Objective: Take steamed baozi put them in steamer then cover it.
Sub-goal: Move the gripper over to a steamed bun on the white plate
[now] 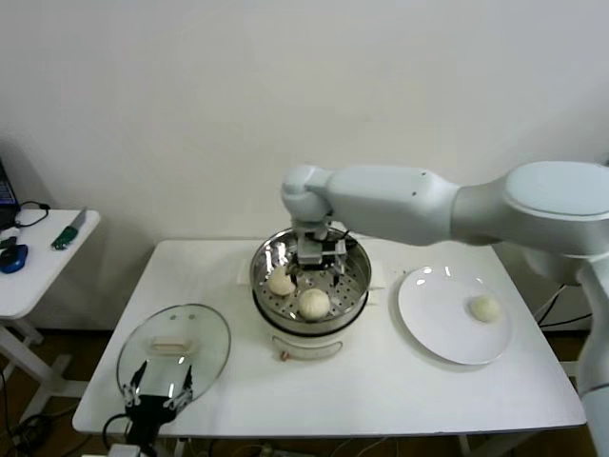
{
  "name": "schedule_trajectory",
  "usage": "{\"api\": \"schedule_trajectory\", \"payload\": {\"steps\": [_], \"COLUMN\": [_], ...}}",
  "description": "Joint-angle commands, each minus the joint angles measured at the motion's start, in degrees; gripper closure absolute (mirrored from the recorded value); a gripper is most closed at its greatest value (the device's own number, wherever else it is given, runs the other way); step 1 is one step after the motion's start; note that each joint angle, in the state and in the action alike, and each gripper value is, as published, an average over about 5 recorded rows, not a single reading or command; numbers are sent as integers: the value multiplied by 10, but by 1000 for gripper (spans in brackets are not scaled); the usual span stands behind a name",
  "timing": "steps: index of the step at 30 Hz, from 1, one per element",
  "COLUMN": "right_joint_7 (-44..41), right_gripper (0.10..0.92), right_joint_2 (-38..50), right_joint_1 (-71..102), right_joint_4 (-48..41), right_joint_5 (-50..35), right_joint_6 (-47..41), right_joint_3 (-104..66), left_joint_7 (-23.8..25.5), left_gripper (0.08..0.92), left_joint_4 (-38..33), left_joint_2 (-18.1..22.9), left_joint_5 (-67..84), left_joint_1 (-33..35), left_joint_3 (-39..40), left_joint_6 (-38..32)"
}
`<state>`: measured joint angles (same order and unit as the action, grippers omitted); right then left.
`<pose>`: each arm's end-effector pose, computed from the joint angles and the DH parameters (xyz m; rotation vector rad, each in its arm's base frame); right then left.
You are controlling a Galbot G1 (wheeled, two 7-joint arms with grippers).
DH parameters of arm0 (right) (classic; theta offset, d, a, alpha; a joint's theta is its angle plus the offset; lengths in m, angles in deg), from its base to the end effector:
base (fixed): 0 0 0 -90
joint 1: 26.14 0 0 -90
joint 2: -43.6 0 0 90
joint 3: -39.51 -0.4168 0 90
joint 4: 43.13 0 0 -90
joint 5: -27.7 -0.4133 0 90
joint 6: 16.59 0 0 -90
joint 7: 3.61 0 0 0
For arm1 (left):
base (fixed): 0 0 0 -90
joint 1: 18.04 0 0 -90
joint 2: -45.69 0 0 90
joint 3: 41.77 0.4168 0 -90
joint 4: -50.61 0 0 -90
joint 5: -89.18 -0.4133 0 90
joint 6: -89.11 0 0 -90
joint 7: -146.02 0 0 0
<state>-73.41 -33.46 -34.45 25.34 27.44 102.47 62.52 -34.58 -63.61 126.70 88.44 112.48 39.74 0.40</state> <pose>0.6484 0.2176 -0.0572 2.0538 -0.0803 2.2426 0.1304 0.0936 -0.4212 0.0749 -2.8295 -0.3237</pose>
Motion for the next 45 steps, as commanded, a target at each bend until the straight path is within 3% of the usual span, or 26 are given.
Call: {"api": "schedule_trajectory", "payload": {"steps": [1,8,12,20,30,45], "right_joint_7": [7,114,122,100,73,63], "right_gripper": [203,203,203,203,203,203], "right_joint_2": [159,307,377,451,400,295], "right_joint_1": [-88,-81,-18,168,341,363], "right_joint_4": [33,16,-7,-68,-217,-339], "right_joint_5": [-68,-149,-160,-43,100,156], "right_joint_6": [-72,-189,-235,-263,-219,-202], "right_joint_3": [31,107,74,-89,-299,-367], "left_joint_7": [0,0,1,0,-2,-4], "left_gripper": [177,177,177,177,177,177], "left_joint_4": [-4,-8,-12,-14,-11,-4], "left_joint_2": [7,6,6,11,10,13], "left_joint_5": [-7,-9,-13,-21,-27,-30], "left_joint_1": [-2,-2,-6,-12,-10,-14], "left_joint_3": [6,9,13,18,16,14], "left_joint_6": [1,3,11,19,24,24]}}
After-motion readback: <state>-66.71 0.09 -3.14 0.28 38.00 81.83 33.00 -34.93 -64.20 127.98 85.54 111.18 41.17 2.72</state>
